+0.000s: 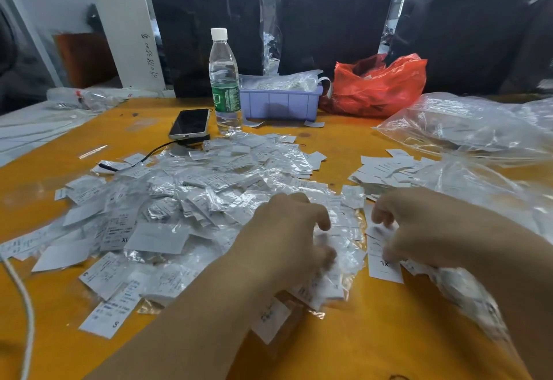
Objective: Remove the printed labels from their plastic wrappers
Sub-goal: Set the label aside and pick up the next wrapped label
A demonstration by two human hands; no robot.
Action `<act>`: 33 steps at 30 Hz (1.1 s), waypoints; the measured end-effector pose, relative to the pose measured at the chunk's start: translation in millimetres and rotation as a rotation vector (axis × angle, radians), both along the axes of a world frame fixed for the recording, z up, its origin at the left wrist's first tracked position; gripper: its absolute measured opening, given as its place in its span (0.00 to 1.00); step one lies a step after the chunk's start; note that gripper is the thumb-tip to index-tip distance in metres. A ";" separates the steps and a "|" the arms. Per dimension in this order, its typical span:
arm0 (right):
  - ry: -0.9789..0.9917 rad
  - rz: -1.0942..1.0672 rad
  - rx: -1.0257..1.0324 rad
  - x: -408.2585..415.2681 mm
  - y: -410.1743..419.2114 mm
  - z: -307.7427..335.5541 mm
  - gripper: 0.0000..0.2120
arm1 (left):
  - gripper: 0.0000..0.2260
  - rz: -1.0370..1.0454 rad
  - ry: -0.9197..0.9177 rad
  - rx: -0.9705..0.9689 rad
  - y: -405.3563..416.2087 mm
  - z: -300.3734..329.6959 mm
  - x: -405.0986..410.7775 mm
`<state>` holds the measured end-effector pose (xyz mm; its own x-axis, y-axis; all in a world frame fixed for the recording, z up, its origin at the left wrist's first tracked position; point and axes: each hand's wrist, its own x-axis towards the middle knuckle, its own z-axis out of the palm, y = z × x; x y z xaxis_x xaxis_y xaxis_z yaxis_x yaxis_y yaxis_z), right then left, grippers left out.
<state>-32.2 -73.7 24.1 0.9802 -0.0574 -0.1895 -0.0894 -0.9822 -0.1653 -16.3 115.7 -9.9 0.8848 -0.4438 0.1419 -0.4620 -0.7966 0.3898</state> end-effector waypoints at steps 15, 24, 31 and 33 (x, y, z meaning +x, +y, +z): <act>-0.206 0.055 0.019 3.2 5.6 -9.2 0.08 | 0.11 -0.101 -0.037 0.137 -2.9 0.3 -2.3; -0.480 0.184 0.471 4.7 12.7 -10.2 0.04 | 0.16 -0.045 -0.050 -0.064 -3.6 -1.9 -1.2; -0.465 0.176 0.841 4.0 18.8 -7.7 0.06 | 0.10 -0.065 0.006 -0.399 -6.7 5.2 -7.1; -0.387 0.174 0.934 3.6 19.6 -6.7 0.05 | 0.09 -0.033 -0.017 -0.439 -6.2 6.0 -6.1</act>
